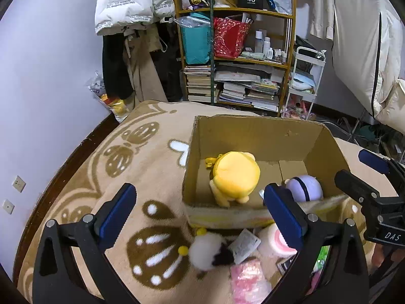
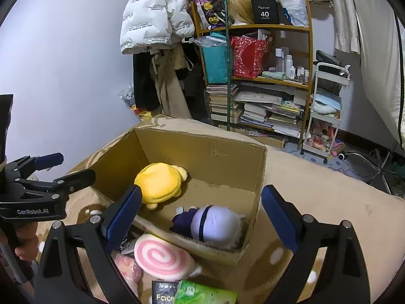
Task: Organize soft objects
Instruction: 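Withdraw both grippers and move toward the pink roll and green tissue pack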
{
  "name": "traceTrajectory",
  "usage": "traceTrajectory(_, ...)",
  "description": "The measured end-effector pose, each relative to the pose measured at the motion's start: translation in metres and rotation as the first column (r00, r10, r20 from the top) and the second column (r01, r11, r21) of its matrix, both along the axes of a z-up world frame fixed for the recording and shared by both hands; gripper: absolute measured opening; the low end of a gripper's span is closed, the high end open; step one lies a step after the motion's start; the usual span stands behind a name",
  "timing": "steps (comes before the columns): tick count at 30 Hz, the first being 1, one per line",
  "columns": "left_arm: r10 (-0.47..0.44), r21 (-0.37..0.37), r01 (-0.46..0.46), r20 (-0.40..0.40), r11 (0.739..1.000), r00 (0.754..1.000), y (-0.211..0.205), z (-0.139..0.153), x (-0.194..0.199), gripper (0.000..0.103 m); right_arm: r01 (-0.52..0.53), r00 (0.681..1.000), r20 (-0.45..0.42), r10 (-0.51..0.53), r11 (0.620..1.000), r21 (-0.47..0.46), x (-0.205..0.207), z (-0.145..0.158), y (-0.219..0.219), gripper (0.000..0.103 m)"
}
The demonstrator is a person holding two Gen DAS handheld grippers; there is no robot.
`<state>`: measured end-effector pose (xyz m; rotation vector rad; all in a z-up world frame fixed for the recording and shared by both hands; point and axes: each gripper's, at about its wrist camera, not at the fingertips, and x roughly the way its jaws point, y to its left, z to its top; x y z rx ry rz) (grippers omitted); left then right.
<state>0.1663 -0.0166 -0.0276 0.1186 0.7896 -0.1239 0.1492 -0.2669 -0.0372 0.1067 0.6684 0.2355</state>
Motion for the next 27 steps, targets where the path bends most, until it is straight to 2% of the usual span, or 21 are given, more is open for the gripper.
traceTrajectory(20, -0.011, 0.035, 0.012, -0.017, 0.999, 1.0, 0.005, 0.026, -0.101, 0.1, 0.058, 0.997, -0.043, -0.056, 0.997, 0.05, -0.081, 0.031, -0.022, 0.1)
traceTrajectory(27, -0.025, -0.019, 0.024, -0.052, 1.0, 0.998, 0.007, 0.025, -0.125, 0.1, 0.08, 0.994, -0.078, -0.073, 0.994, 0.08, -0.109, 0.023, -0.024, 0.1)
